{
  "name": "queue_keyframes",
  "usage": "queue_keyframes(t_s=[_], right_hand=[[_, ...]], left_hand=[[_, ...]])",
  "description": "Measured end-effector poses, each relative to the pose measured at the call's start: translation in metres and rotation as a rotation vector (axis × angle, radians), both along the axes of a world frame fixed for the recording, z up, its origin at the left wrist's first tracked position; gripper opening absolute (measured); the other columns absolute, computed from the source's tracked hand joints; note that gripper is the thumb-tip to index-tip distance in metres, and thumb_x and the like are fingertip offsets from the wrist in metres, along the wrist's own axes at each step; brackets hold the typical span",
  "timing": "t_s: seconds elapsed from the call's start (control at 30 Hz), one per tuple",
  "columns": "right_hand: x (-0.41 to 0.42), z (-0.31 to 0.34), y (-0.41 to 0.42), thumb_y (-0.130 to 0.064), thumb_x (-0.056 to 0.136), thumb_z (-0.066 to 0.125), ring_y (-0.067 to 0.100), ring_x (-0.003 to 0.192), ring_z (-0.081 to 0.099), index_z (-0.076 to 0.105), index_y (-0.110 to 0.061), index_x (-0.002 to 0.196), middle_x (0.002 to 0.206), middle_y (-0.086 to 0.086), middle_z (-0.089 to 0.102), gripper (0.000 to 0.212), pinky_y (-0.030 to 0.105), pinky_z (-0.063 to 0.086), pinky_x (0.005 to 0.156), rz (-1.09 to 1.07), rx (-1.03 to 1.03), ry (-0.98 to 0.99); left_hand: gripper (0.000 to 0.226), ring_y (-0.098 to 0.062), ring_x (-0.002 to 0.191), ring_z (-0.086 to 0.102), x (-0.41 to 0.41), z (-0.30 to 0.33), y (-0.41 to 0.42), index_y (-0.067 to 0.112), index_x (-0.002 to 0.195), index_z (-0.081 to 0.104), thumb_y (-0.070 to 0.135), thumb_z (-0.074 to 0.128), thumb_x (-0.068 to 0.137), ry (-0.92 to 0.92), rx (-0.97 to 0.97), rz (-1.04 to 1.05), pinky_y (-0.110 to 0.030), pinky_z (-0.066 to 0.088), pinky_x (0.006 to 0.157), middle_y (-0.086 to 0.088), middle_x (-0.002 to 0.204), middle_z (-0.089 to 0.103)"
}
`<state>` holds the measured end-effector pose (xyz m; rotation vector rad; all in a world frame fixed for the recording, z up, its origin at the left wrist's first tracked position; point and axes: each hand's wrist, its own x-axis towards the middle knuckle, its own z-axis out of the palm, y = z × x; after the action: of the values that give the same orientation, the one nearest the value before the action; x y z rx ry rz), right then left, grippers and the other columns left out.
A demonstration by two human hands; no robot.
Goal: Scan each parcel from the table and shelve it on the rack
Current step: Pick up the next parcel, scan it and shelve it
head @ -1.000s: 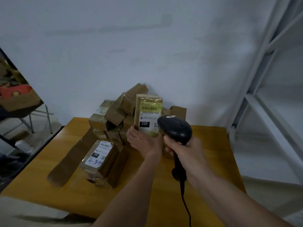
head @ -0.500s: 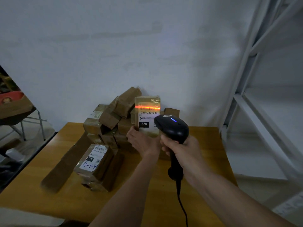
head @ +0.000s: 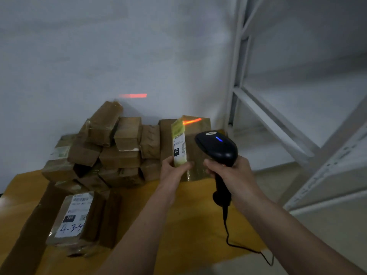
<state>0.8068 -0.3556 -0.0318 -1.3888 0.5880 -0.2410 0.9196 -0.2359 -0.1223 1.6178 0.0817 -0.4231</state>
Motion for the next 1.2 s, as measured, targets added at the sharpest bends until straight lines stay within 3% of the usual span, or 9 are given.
queue_keyframes(t_s=[0.2,0.3,0.37,0.53,0.7,0.87,1.2], right_hand=[[-0.035,-0.016,-0.015,-0.01,0.08,0.074,0.021,0.083,0.069,0.068,-0.015,0.091,0.079,0.006,0.071,0.014,0.03,0.053,0.076,-0.145,-0.004,0.051],[-0.059,-0.021,-0.025,-0.01,0.08,0.074,0.025,0.086,0.069,0.069,-0.015,0.086,0.081,0.01,0.072,0.01,0.036,0.055,0.082,-0.198,-0.007,0.054],[-0.076,-0.023,-0.033,-0.01,0.08,0.074,0.026,0.088,0.069,0.068,-0.017,0.083,0.081,0.009,0.071,0.01,0.041,0.054,0.089,-0.22,0.013,0.052],[-0.139,-0.027,-0.063,-0.011,0.077,0.076,0.026,0.083,0.07,0.07,-0.015,0.081,0.077,0.009,0.072,0.009,0.041,0.055,0.084,-0.27,0.024,0.059],[-0.227,-0.029,-0.101,-0.009,0.077,0.076,0.021,0.075,0.069,0.07,-0.014,0.084,0.07,0.006,0.07,0.01,0.035,0.054,0.074,-0.337,0.033,0.068],[-0.307,-0.025,-0.139,-0.007,0.078,0.075,0.015,0.067,0.066,0.069,-0.013,0.085,0.069,0.004,0.069,0.012,0.026,0.053,0.063,-0.396,0.027,0.031],[-0.41,-0.012,-0.229,-0.005,0.078,0.074,0.02,0.071,0.065,0.069,-0.008,0.087,0.076,0.012,0.069,0.011,0.033,0.053,0.072,-0.563,0.057,-0.052]], left_hand=[[0.083,-0.008,0.101,0.055,-0.026,-0.018,-0.025,0.02,0.14,0.041,0.031,0.083,0.069,0.074,-0.03,-0.162,-0.025,0.045,0.077,0.009,0.113,0.056],[0.096,-0.02,0.116,0.052,-0.052,-0.025,-0.036,0.019,0.143,0.039,0.037,0.083,0.06,0.102,-0.055,-0.228,-0.041,0.043,0.101,0.0,0.13,0.054],[0.104,-0.024,0.122,0.05,-0.072,-0.025,-0.045,0.018,0.142,0.04,0.043,0.083,0.051,0.113,-0.055,-0.25,-0.048,0.038,0.108,-0.002,0.135,0.051],[0.113,-0.03,0.122,0.053,-0.13,-0.033,-0.07,0.019,0.138,0.045,0.051,0.086,0.037,0.172,-0.059,-0.327,-0.054,0.039,0.107,-0.007,0.133,0.056],[0.093,-0.021,0.108,0.063,-0.213,-0.049,-0.103,0.023,0.127,0.056,0.046,0.086,0.043,0.251,-0.015,-0.471,-0.044,0.047,0.1,0.001,0.114,0.069],[0.09,-0.024,0.103,0.066,-0.286,-0.049,-0.154,0.019,0.127,0.053,0.043,0.082,0.045,0.227,-0.012,-0.544,-0.045,0.051,0.094,-0.005,0.111,0.068],[0.05,-0.029,0.095,0.07,-0.359,-0.004,-0.276,0.006,0.118,0.063,0.021,0.078,0.073,0.097,-0.055,-0.721,-0.037,0.054,0.078,-0.012,0.101,0.073]])
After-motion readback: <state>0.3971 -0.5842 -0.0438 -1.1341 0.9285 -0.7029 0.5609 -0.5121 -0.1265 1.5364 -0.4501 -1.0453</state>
